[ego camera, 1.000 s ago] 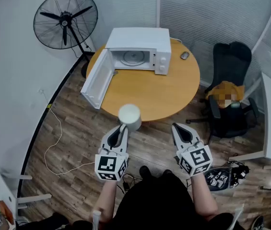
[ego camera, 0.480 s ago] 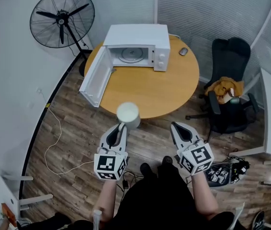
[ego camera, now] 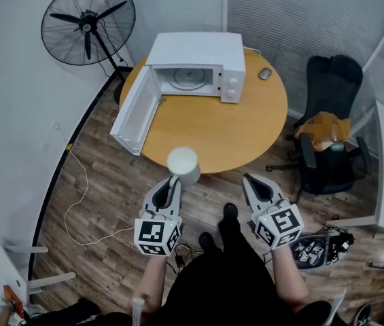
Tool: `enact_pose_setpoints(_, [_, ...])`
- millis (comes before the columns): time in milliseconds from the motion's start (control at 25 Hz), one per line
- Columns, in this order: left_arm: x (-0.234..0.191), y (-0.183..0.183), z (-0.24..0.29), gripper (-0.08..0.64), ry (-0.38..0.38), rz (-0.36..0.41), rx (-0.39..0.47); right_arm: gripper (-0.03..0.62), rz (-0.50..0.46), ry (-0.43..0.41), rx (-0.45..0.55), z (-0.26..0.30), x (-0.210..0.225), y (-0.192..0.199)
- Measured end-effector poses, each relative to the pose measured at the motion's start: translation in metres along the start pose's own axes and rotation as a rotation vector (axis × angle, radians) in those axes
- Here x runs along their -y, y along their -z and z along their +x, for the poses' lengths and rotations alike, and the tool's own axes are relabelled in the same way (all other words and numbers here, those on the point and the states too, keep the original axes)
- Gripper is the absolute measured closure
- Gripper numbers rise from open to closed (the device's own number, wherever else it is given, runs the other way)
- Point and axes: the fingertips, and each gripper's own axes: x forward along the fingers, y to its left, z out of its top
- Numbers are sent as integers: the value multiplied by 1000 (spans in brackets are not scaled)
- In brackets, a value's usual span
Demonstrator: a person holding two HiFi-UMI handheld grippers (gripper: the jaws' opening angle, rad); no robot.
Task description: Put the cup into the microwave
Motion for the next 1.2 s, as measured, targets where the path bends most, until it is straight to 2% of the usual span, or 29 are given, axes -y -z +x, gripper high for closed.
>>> enact_pose_setpoints(280, [-11,-18,40,522,-32,4,1,583,10,-20,8,40,40,-19])
enact_pose_setpoints(600, [-26,-40,92,522,-95,5,8,583,1,-102,15,90,80,-43])
enact_pose_setpoints(960, [-23,-49,135,522,-166,1,-2,583,2,-182,-2,121,119,-48])
enact_pose_setpoints(1200, [-18,-46,156,522,-199,-13,-5,583,19,-213,-27,129,141,-37])
